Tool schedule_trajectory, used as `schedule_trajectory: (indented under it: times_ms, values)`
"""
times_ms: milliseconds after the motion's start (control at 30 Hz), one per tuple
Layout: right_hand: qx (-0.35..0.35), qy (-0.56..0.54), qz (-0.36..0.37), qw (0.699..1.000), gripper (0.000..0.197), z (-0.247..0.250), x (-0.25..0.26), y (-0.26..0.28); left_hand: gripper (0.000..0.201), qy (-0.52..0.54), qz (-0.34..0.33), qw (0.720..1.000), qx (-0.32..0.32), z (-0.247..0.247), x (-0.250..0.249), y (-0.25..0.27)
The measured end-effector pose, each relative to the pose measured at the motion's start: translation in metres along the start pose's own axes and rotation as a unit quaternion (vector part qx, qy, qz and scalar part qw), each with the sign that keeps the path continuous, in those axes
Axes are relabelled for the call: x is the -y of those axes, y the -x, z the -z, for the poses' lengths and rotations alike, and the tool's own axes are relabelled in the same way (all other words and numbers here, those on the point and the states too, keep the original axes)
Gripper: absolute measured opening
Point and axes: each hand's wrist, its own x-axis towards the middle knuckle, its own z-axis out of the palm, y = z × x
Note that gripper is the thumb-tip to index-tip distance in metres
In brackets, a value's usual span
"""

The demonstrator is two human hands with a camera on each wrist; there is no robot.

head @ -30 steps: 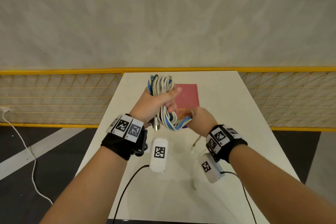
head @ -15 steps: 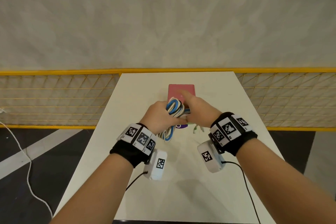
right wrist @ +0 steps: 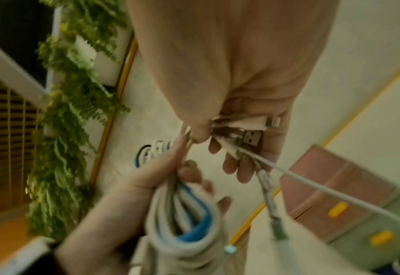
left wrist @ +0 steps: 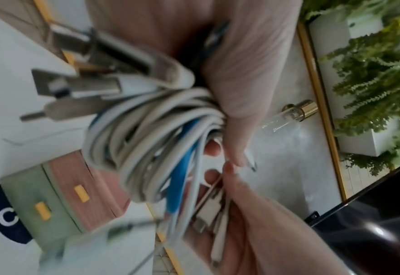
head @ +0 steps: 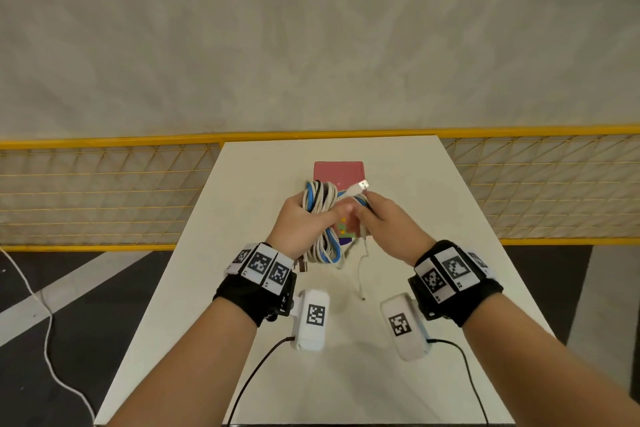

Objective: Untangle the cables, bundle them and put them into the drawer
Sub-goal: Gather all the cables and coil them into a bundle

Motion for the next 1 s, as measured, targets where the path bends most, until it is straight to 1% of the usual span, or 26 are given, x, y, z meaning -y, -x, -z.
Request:
schedule_trajectory:
  times_ms: [67,133,167,233,300,400,500,600,700,767,833,867,933,1000]
  values:
    - [-0.019,-0.118,-0.028,0.992,0.036,-0.009,0.008,0.0,0.012,0.031,-0.003,1.0,-0.003,-0.004,-0.003,0.0]
    - [-0.013,-0.268,-0.071,0.961,0.033,-0.012,0.017,-0.001,0.017,0.031,-0.009,0.999,0.001,-0.006,-0.007,-0.001]
    - [0.001,-0.327,-0.091,0.94,0.037,-0.012,0.021,-0.001,0.021,0.023,-0.013,1.0,0.004,-0.006,-0.008,-0.001]
    - [0.031,-0.401,-0.101,0.91,0.049,-0.012,0.03,0.0,0.03,0.004,-0.017,1.0,0.005,-0.007,-0.01,-0.002]
    - [0.042,-0.422,-0.091,0.901,0.054,-0.011,0.036,0.0,0.036,-0.008,-0.022,1.0,-0.011,-0.009,-0.01,-0.002]
    - [0.073,-0.413,-0.07,0.905,0.054,-0.009,0.041,0.001,0.038,-0.005,-0.019,0.999,-0.032,-0.01,-0.012,-0.005]
    - [0.094,-0.397,-0.058,0.911,0.051,-0.008,0.042,0.001,0.031,-0.004,-0.001,0.999,-0.049,-0.008,-0.013,-0.009]
    - [0.092,-0.37,-0.047,0.923,0.043,-0.012,0.04,0.0,0.024,0.011,0.0,0.997,-0.081,-0.009,-0.011,-0.009]
    - [0.124,-0.315,-0.017,0.941,0.04,-0.008,0.034,0.001,0.015,0.034,-0.001,0.995,-0.097,-0.011,-0.012,-0.005]
    - [0.143,-0.255,-0.01,0.956,0.039,-0.003,0.026,0.003,0.009,0.06,0.009,0.992,-0.112,-0.009,-0.015,-0.003]
    - [0.138,-0.188,-0.006,0.972,0.039,0.002,0.017,0.007,0.008,0.089,0.026,0.988,-0.127,-0.004,-0.019,-0.004]
    - [0.135,-0.155,0.003,0.979,0.033,0.002,0.012,0.009,0.007,0.099,0.032,0.986,-0.131,-0.001,-0.022,-0.004]
    - [0.127,-0.117,0.021,0.985,0.022,0.004,0.005,0.014,0.014,0.12,0.036,0.983,-0.13,0.004,-0.027,-0.004]
    - [0.13,-0.103,0.029,0.986,0.022,0.008,0.001,0.017,0.022,0.145,0.034,0.981,-0.125,0.011,-0.031,-0.003]
